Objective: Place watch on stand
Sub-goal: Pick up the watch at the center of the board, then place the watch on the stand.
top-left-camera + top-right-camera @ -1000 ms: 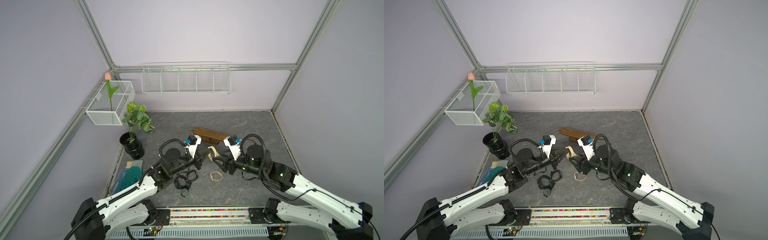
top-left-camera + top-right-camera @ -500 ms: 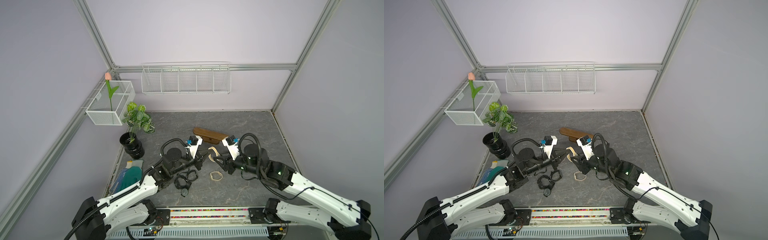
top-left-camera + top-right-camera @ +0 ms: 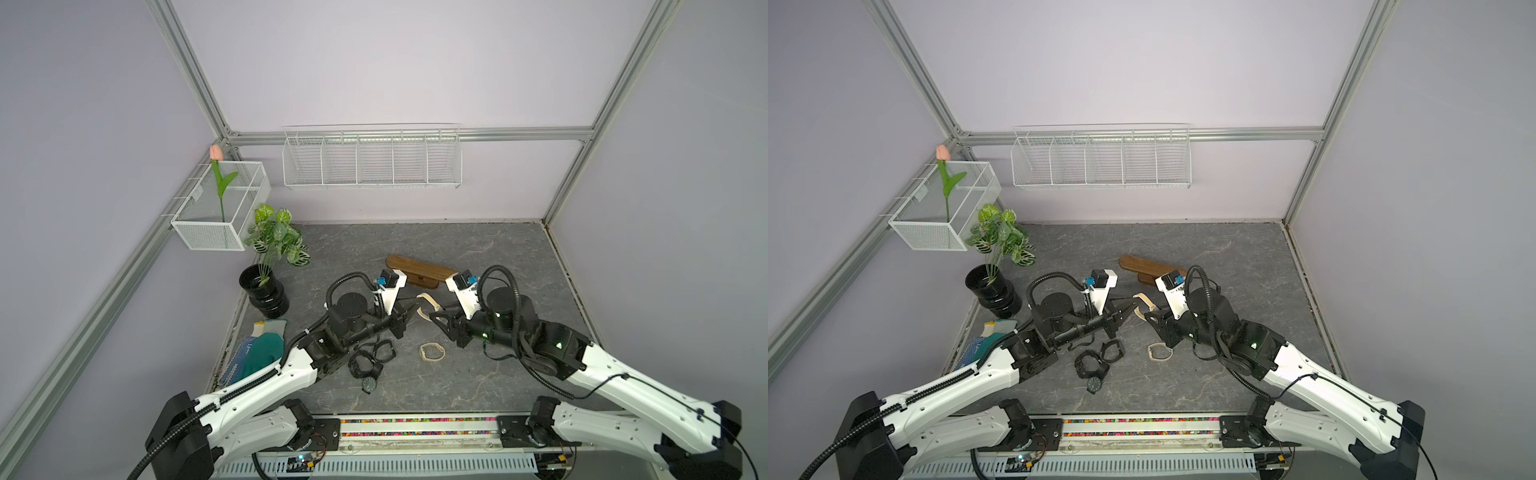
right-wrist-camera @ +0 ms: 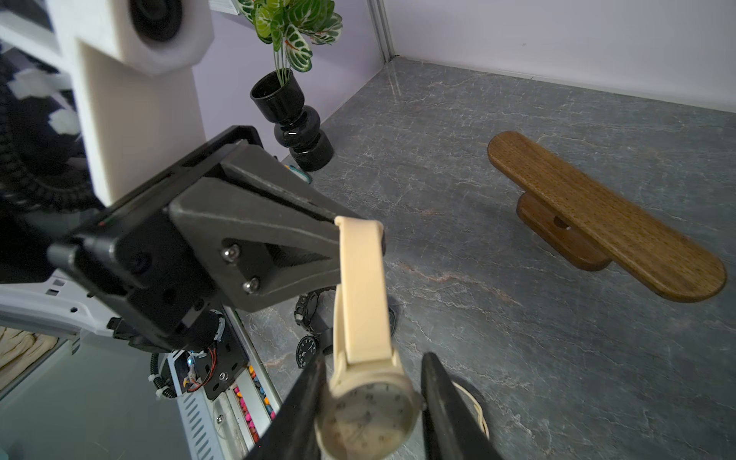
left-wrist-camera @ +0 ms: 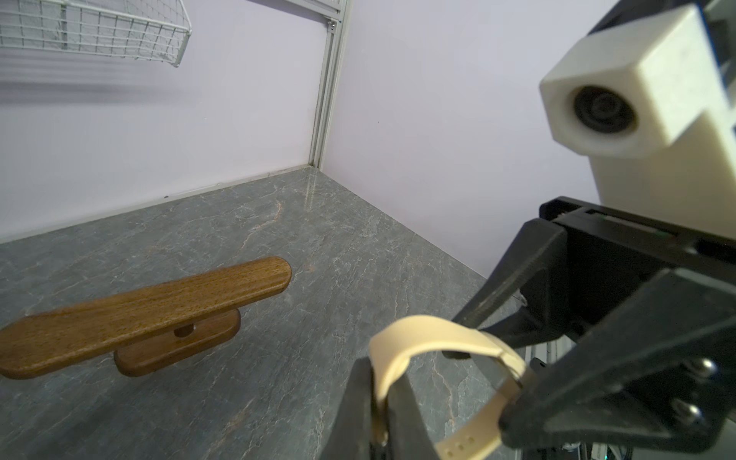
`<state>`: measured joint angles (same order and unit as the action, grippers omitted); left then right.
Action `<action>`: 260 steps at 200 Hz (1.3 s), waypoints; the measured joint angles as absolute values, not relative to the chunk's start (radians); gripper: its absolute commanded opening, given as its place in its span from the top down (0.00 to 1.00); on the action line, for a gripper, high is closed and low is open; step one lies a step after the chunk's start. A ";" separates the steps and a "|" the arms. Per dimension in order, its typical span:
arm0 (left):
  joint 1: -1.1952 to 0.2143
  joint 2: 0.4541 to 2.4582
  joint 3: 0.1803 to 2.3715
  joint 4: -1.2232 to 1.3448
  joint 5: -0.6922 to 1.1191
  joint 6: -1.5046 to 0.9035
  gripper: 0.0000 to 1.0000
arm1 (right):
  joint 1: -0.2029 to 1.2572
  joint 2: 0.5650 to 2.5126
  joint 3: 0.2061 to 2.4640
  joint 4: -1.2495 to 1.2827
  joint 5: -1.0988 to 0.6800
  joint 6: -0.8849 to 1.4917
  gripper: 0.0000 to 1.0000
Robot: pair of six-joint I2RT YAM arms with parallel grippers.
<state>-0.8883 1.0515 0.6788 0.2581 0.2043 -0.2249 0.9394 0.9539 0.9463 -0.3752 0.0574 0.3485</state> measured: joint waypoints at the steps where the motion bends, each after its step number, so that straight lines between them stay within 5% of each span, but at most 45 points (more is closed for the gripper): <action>1: -0.888 1.052 0.679 0.257 0.203 -0.224 0.89 | 0.938 0.954 0.947 -0.376 0.058 0.348 0.65; 87: -0.886 1.059 0.680 0.195 0.069 -0.240 0.37 | 0.648 1.025 0.970 -0.497 0.111 0.373 0.68; 124: -0.837 1.136 0.770 0.114 -0.073 -0.261 0.35 | 0.515 1.126 0.973 -0.505 0.155 0.353 0.70; 175: -0.571 1.446 1.119 -0.086 -0.178 -0.373 0.28 | 0.420 1.298 0.995 -0.487 0.198 0.305 0.72; 260: -0.444 1.940 1.575 -0.289 -0.046 -0.410 0.16 | 0.392 1.581 1.129 -0.400 0.258 0.248 0.73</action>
<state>-0.4438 1.9400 1.5753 -0.2893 -0.0456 -0.4095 0.3923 1.5810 1.1290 -0.3996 0.2581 0.2481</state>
